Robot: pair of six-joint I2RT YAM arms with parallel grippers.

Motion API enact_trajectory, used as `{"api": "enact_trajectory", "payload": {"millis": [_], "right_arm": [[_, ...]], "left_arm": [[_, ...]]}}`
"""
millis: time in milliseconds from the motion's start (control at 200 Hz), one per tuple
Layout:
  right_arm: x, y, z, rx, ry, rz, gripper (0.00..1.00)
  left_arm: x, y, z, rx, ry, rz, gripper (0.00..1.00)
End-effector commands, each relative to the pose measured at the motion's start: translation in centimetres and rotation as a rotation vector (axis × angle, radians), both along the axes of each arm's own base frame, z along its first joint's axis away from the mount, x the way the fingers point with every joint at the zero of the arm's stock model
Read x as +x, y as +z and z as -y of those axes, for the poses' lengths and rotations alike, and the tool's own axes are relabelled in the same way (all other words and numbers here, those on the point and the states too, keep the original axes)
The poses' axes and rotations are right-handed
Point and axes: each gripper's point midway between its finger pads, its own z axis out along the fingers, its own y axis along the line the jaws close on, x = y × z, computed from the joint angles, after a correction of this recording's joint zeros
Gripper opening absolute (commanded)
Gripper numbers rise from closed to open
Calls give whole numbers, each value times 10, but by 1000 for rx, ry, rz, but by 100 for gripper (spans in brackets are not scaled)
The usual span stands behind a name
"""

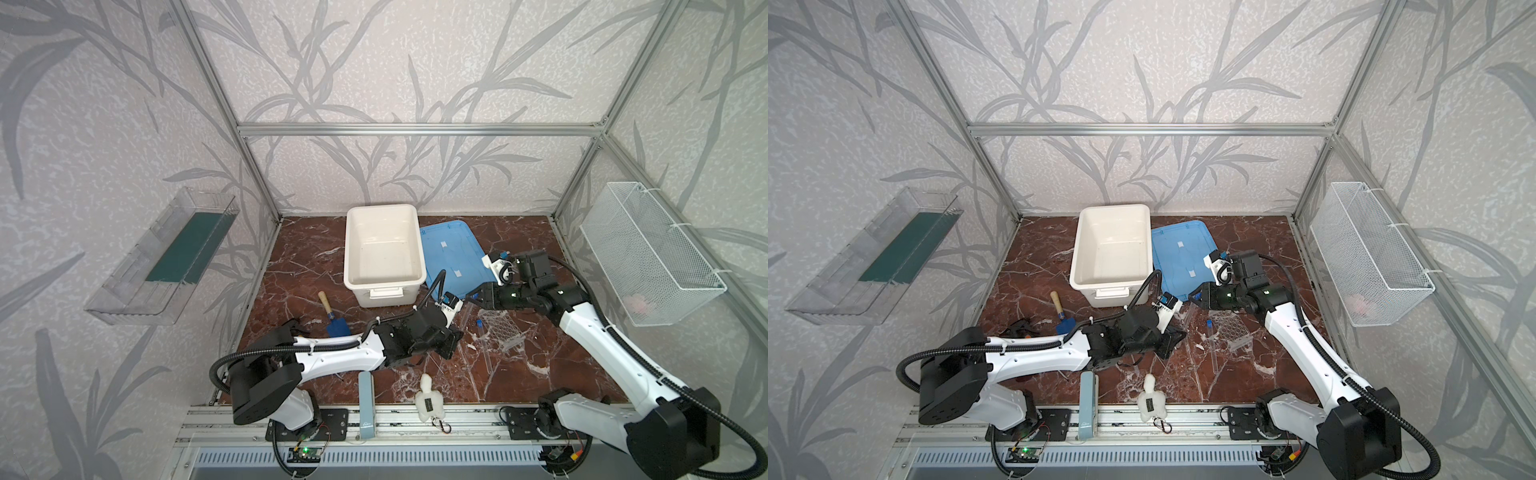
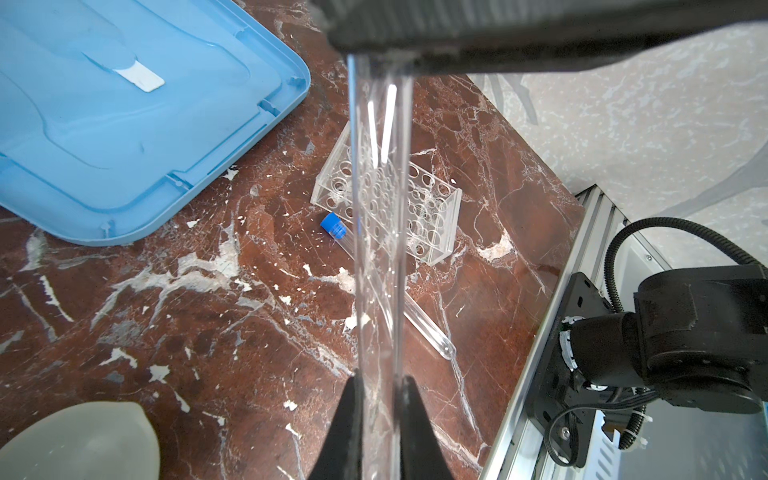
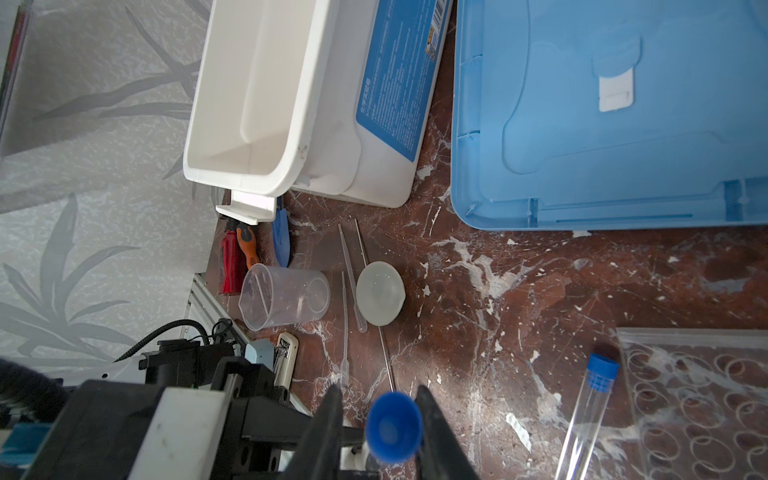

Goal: Organize the chemistry lab equipment
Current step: 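Grasp the tube's blue cap with the right gripper while the left holds it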

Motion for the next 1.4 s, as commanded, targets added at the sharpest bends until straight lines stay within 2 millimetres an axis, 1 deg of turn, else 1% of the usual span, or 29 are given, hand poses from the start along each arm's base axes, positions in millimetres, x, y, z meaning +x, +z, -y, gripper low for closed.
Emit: {"api": "enact_trajectory", "payload": {"millis": [0, 110, 190, 270, 315, 350, 390, 435, 495, 585, 630, 640, 670, 675, 685, 690, 695, 710, 720, 730, 740, 825, 895, 965, 1040, 1140, 1289, 1394], "right_arm": [[-2, 0, -4, 19, 22, 7, 25], [-4, -1, -9, 51, 37, -10, 22], [-6, -5, -7, 43, 33, -20, 20], [-7, -7, -5, 34, 23, -14, 20], [-7, -8, -4, 30, 17, -8, 20], [-7, -7, -3, 26, 13, 0, 19], [-7, -6, 0, 14, 4, 20, 19], [-6, -5, 6, -14, -18, 49, 18], [-5, -4, 16, -57, -57, 100, 18], [-4, -1, 35, -131, -127, 188, 18], [-5, 4, 45, -164, -158, 243, 18], [-5, 3, 47, -177, -163, 249, 18], [-5, 8, 55, -196, -194, 295, 18], [-5, 5, 56, -205, -198, 292, 18], [-6, 6, 59, -213, -206, 304, 18], [-6, 9, 60, -216, -214, 317, 18], [-6, 6, 62, -226, -217, 315, 18], [-6, 11, 66, -236, -234, 343, 18], [-6, 8, 70, -253, -246, 346, 18], [-6, 12, 73, -257, -257, 370, 18], [-6, 9, 76, -272, -266, 373, 18], [-7, 15, 103, -362, -370, 491, 18], [-8, 23, 125, -402, -478, 583, 18], [-9, 34, 138, -410, -557, 672, 19], [-8, 38, 153, -431, -647, 720, 19], [-2, 36, 161, -463, -692, 755, 19], [6, 30, 159, -472, -689, 784, 19], [10, 22, 158, -478, -690, 805, 19]], "left_arm": [[2, 15, 5, -25, 1, 36, 12], [3, 16, 7, -32, 1, 40, 13], [3, 17, 7, -32, -1, 42, 14], [2, 18, 7, -34, -8, 43, 19], [1, 17, 8, -33, -14, 38, 27], [1, 17, 8, -32, -15, 37, 36], [1, 19, 9, -40, -14, 34, 49], [2, 20, 9, -48, -4, 29, 67], [2, 24, 10, -63, 11, 17, 84], [1, 34, 15, -93, 10, -9, 97], [0, 37, 18, -101, 9, -30, 97], [0, 38, 19, -103, 8, -34, 97], [-1, 42, 22, -120, 1, -45, 97], [-1, 42, 22, -121, 1, -47, 97], [-1, 44, 23, -127, 0, -51, 97], [-1, 44, 24, -129, -1, -53, 97], [-2, 44, 24, -131, -2, -55, 97], [-1, 46, 25, -137, 0, -61, 97], [-1, 47, 26, -141, 2, -64, 97], [-1, 48, 27, -144, 4, -69, 98], [-1, 48, 28, -147, 6, -74, 98], [1, 49, 34, -155, 21, -116, 99], [3, 45, 40, -150, 38, -161, 99], [2, 41, 48, -152, 32, -196, 99], [4, 32, 52, -136, 50, -225, 99], [4, 22, 54, -117, 57, -247, 99], [4, 9, 58, -99, 60, -279, 99], [4, 1, 61, -89, 65, -300, 99]]}}
